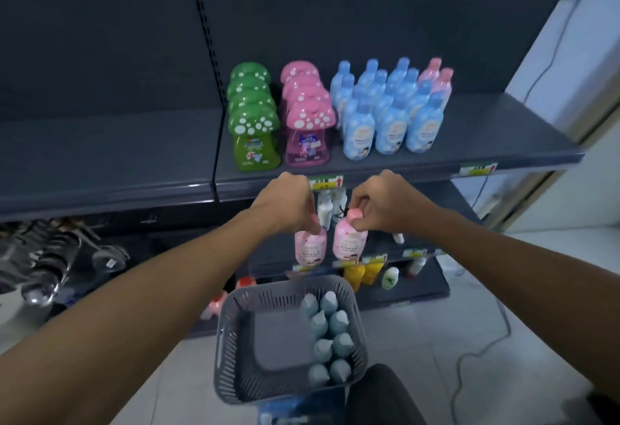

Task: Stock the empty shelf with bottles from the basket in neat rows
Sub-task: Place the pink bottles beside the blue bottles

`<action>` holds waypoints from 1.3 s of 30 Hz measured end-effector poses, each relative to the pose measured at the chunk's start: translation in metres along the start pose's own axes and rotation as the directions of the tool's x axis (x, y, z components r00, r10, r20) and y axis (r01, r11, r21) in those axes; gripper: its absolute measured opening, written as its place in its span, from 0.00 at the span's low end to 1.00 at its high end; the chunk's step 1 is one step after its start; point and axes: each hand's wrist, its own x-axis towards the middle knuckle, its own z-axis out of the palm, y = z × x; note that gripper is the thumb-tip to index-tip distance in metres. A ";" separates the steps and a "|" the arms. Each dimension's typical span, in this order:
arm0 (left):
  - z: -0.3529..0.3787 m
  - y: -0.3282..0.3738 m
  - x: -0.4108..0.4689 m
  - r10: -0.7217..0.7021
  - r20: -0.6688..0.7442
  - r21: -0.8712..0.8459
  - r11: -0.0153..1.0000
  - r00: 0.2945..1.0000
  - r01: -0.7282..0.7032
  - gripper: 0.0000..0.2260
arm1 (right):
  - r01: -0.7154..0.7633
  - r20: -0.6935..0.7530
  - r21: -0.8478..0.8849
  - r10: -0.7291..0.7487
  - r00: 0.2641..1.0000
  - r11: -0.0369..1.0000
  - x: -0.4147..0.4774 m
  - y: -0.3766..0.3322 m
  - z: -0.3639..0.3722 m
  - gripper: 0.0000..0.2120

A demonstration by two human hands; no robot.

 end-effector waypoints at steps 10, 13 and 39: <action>-0.073 0.078 0.024 0.153 -0.080 0.071 0.987 0.985 -0.148 0.15 | -0.072 -0.079 -0.034 0.069 0.994 0.997 -0.009 0.023 -0.100 0.06; -0.083 0.104 0.033 0.195 -0.122 0.074 0.980 0.973 -0.187 0.14 | -0.091 -0.101 -0.067 0.084 0.991 0.994 -0.013 0.040 -0.123 0.06; -0.075 0.274 0.198 0.075 -0.168 -0.105 0.990 0.983 -0.093 0.10 | 0.010 0.007 -0.105 -0.009 1.000 0.994 0.067 0.298 -0.225 0.07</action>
